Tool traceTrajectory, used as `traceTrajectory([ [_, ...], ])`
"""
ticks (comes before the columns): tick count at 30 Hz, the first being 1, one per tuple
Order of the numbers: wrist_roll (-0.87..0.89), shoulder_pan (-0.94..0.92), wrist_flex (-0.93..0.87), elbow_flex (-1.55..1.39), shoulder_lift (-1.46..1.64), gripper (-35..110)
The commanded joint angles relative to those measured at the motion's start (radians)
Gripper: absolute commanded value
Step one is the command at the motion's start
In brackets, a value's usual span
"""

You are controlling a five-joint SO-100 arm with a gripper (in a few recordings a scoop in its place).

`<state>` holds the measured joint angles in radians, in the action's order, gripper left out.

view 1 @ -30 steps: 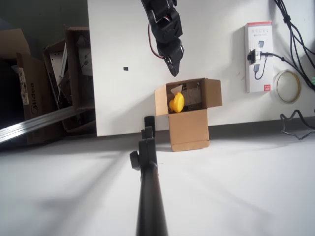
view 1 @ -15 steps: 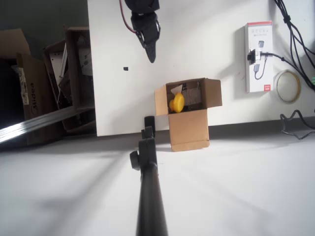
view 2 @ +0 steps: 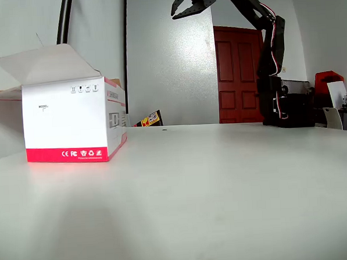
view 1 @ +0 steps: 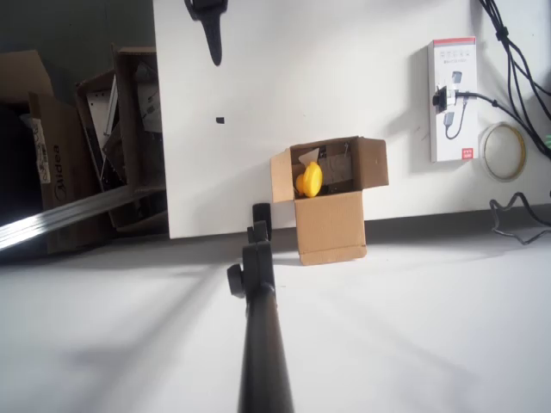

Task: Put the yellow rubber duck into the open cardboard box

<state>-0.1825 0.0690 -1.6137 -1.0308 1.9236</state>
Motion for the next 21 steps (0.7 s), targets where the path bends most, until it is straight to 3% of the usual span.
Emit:
traceTrajectory([
  [1,-0.005,-0.012,0.000,-0.098,0.130,-1],
  [8,-0.005,-0.035,0.021,-0.311,0.307,-1],
  [21,-0.025,-0.137,0.247,-0.888,0.661,0],
])
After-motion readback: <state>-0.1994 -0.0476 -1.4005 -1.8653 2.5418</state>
